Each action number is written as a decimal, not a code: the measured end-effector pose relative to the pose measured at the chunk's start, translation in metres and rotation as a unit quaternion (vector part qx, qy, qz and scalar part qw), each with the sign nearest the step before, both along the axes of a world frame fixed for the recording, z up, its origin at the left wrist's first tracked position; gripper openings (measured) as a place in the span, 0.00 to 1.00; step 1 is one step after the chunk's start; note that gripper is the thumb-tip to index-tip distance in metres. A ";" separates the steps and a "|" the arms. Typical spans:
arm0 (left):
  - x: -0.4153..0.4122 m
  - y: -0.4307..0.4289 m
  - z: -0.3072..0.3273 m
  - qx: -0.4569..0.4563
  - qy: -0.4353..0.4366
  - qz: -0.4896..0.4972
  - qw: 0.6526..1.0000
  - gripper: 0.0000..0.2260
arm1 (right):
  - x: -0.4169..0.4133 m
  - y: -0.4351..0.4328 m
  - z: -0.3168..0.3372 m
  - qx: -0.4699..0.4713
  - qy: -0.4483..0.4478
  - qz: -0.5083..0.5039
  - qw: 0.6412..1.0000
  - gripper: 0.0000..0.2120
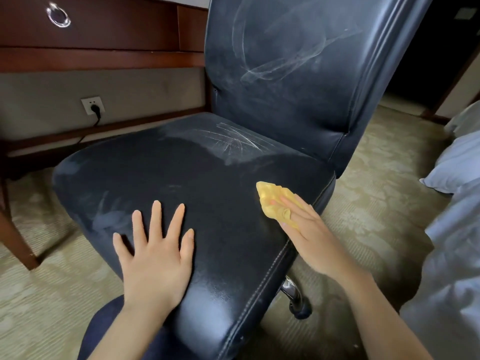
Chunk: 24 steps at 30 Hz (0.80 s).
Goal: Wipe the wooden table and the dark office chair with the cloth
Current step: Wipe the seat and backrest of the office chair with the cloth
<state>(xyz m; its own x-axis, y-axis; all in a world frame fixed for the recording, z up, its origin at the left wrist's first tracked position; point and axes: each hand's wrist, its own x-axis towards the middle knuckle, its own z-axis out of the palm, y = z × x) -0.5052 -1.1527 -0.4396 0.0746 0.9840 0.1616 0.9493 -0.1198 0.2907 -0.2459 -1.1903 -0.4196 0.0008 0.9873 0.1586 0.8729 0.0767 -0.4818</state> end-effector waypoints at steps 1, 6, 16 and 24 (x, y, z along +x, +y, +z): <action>0.005 -0.004 0.001 -0.003 0.016 0.001 1.000 0.27 | 0.005 0.008 0.003 -0.012 -0.013 -0.007 1.000 0.22; 0.029 -0.017 0.015 0.016 0.031 -0.035 0.999 0.28 | 0.030 0.069 0.015 -0.075 -0.085 -0.046 0.992 0.24; -0.006 0.018 0.037 0.144 -0.024 -0.262 0.954 0.23 | 0.016 0.208 0.021 -0.080 -0.119 -0.155 0.977 0.24; -0.130 0.180 0.055 0.094 0.016 -0.184 0.978 0.38 | -0.073 0.308 0.037 -0.105 -0.122 0.057 0.985 0.16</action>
<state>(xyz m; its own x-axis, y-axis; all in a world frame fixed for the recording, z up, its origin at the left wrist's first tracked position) -0.6348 -0.9732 -0.3850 0.4267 0.8423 0.3295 0.8400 -0.5041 0.2009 -0.3194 -0.8825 -0.3825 -0.1253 0.9899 -0.0671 0.9560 0.1023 -0.2750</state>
